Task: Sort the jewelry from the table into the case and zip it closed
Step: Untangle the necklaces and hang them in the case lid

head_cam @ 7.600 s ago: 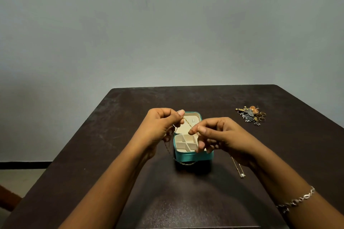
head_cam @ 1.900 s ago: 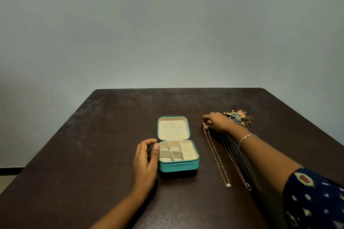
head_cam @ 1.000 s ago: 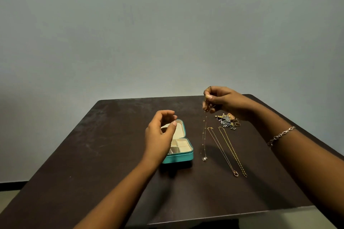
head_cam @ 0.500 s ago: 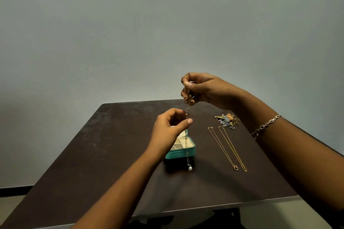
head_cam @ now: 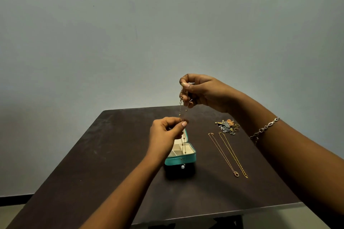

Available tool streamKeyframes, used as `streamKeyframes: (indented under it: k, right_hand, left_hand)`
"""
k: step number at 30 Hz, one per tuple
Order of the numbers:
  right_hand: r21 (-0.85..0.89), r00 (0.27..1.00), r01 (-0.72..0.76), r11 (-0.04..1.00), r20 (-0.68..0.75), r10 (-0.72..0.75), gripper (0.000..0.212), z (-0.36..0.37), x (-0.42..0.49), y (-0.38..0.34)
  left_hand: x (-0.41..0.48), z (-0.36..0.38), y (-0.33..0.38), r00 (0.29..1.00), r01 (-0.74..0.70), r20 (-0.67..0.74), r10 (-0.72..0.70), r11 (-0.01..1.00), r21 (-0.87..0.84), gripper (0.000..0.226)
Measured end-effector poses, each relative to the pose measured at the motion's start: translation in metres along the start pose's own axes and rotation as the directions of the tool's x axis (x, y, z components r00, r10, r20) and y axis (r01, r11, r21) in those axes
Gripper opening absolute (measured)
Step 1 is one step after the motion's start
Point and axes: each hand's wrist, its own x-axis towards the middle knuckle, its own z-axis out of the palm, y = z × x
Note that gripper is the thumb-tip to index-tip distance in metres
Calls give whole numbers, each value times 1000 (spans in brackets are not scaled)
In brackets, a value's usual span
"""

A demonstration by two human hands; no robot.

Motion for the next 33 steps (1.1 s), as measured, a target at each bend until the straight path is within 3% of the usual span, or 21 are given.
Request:
streamKeyframes:
  k: [5, 13, 18, 27, 33]
  right_hand:
    - [52, 1000, -4, 999, -14, 5, 19, 3, 0, 1]
    - [114, 1000, -12, 993, -24, 15, 21, 8, 2, -1]
    - [219, 996, -28, 975, -74, 45, 20, 9, 2, -1]
    - [530, 950, -37, 847, -245, 195, 16, -1, -14, 12]
    - [572, 934, -20, 820, -283, 220, 26, -1, -34, 28]
  left_hand:
    - [0, -3, 2, 1000, 7, 15, -6, 1000, -11, 17]
    - [-3, -6, 10, 950, 189, 277, -145, 972, -138, 19]
    - [-4, -7, 15, 887, 332, 388, -250, 929, -160, 38]
    - [-2, -9, 16, 888, 340, 385, -253, 923, -178, 32]
    - [2, -11, 16, 904, 347, 333, -266, 913, -213, 33]
